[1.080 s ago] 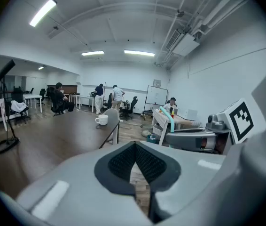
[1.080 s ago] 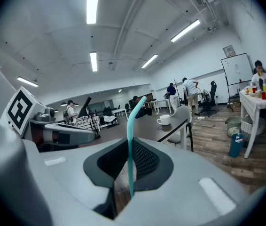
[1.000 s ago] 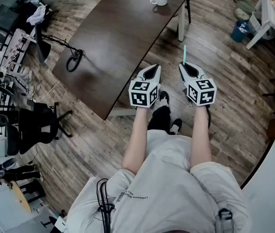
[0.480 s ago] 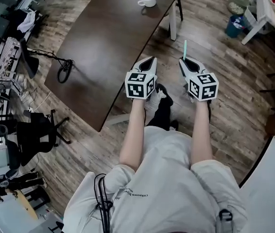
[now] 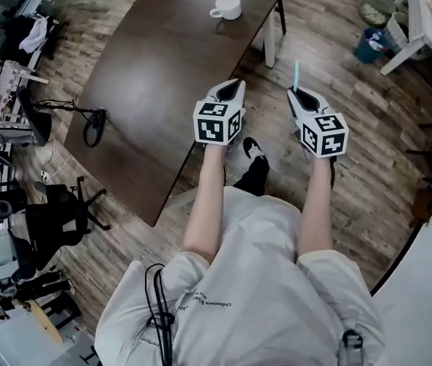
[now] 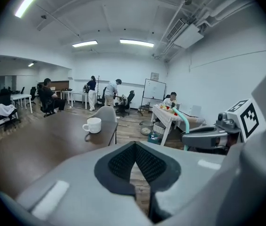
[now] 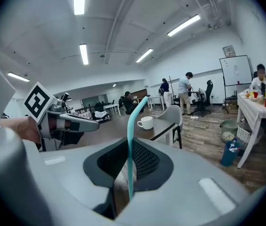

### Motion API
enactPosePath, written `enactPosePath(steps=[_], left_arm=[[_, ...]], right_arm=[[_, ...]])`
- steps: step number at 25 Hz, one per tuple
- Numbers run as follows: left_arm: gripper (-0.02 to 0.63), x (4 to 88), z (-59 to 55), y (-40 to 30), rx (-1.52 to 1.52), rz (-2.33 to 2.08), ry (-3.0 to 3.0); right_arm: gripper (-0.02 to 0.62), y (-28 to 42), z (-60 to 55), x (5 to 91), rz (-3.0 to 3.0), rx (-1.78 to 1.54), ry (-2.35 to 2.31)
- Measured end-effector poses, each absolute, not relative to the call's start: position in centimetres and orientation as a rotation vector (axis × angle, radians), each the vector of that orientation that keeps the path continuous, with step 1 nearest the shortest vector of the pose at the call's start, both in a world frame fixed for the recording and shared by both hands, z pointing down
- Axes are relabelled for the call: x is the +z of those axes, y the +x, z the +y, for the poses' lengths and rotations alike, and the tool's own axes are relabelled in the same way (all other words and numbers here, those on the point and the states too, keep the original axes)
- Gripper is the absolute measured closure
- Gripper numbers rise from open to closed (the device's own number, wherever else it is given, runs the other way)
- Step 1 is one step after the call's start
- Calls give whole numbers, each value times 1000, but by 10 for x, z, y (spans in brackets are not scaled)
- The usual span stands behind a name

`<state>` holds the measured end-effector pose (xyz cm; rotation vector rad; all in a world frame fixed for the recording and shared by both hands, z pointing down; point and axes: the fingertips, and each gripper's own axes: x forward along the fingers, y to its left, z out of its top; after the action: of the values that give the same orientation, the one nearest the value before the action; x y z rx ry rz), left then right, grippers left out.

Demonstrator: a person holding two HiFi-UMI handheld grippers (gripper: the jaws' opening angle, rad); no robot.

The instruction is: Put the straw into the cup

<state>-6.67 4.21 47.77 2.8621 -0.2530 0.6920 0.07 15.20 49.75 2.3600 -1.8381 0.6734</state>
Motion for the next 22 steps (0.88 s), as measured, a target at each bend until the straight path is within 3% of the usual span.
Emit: enactPosePath(steps=[13,22], left_arm=[[606,487,-60,7,843,-177,2918],[606,489,-119,38,800,-28,2829]], right_arm=[[537,81,16,487,-2064,735,2362],[537,86,-76,480,-2178,752,2159]])
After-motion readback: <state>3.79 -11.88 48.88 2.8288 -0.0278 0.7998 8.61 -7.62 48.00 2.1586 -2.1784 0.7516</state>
